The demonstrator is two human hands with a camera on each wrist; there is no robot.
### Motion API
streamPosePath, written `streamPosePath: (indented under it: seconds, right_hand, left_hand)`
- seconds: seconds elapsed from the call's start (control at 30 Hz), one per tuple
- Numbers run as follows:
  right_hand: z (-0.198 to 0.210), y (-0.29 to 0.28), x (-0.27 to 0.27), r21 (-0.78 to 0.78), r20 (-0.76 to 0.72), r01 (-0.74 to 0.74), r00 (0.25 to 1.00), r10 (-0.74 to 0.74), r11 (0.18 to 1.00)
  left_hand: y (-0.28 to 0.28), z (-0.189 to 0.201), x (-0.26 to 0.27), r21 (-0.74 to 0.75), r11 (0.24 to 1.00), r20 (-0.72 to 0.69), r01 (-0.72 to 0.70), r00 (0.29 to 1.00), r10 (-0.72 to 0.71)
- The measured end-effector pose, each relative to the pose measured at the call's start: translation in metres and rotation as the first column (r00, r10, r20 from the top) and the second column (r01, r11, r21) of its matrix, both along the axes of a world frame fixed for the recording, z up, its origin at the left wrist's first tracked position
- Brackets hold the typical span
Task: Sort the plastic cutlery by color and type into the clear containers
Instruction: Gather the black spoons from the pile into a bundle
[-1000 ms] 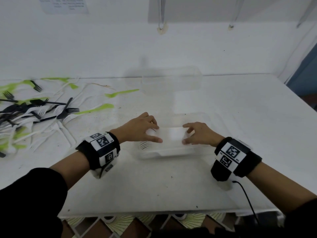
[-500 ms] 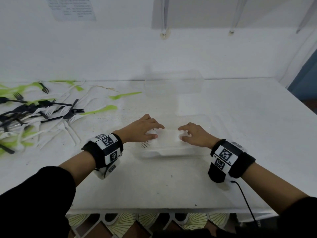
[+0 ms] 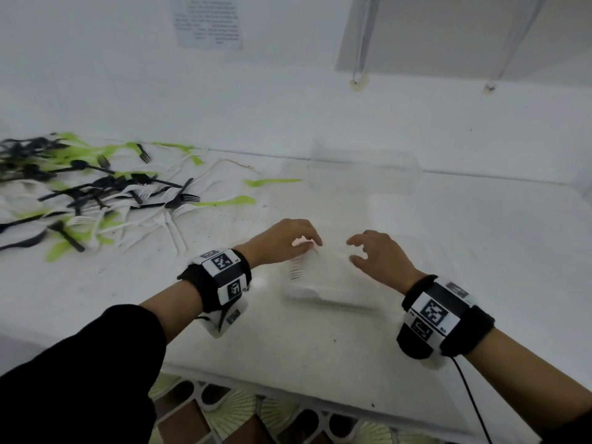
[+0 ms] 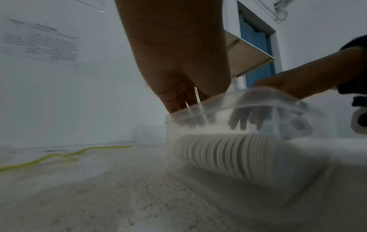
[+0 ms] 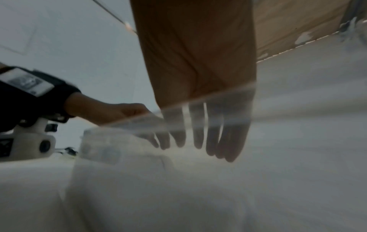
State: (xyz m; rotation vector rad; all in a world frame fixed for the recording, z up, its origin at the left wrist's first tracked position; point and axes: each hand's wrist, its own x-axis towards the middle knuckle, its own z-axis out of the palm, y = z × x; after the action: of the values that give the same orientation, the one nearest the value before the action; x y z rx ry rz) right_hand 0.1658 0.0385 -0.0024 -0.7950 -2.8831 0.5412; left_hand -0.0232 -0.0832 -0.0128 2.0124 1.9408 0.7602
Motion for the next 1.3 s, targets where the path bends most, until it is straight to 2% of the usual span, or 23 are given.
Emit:
streamPosePath:
  seconds: [0.07, 0.13, 0.33, 0.5, 0.73, 0.87, 1.0, 1.13, 1.3]
  right_hand:
    - [0.009, -0.009, -0.012, -0.047, -0.172, -0.04, 0.985, 0.031, 0.998]
    - [0.018, -0.02, -0.029, -0.097, -0.282, -0.065, 0.959, 0.035, 0.993]
    - [0.029, -0.065, -0.093, -0.146, -0.463, -0.18, 0.881, 0.093, 0.973]
    - [0.027, -0.112, -0.159, -0.138, -0.507, -0.32, 0.836, 0.21, 0.937]
    - [0.017, -0.168, -0.256, -0.091, -0.56, -0.359, 0.79, 0.25, 0.929]
    - [0.008, -0.185, -0.303, -0.081, -0.534, -0.35, 0.806, 0.256, 0.933]
    - [-0.001, -0.185, -0.337, -0.109, -0.473, -0.307, 0.852, 0.223, 0.945]
    - [-0.003, -0.17, -0.364, -0.076, -0.346, -0.327, 0.895, 0.282, 0.942]
    - [-0.007, -0.139, -0.399, -0.033, -0.127, -0.376, 0.92, 0.37, 0.926]
  left_hand:
    - [-0.01, 0.005, -0.001, 0.089, 0.986, 0.122, -0.138, 0.984, 0.127]
    - [-0.024, 0.011, -0.005, 0.137, 0.953, 0.21, -0.271, 0.948, 0.24]
    - [-0.082, 0.026, -0.044, 0.208, 0.828, 0.366, -0.521, 0.827, 0.428]
    - [-0.146, 0.024, -0.093, 0.235, 0.75, 0.338, -0.619, 0.775, 0.534]
    - [-0.222, 0.02, -0.172, 0.178, 0.702, 0.301, -0.69, 0.717, 0.629]
    - [-0.242, 0.016, -0.217, 0.13, 0.718, 0.281, -0.684, 0.72, 0.635]
    - [-0.243, 0.009, -0.251, 0.089, 0.731, 0.277, -0.677, 0.721, 0.635]
    - [-0.233, 0.002, -0.279, 0.076, 0.759, 0.321, -0.647, 0.736, 0.596]
    - [-0.214, 0.004, -0.318, 0.049, 0.782, 0.275, -0.622, 0.761, 0.588]
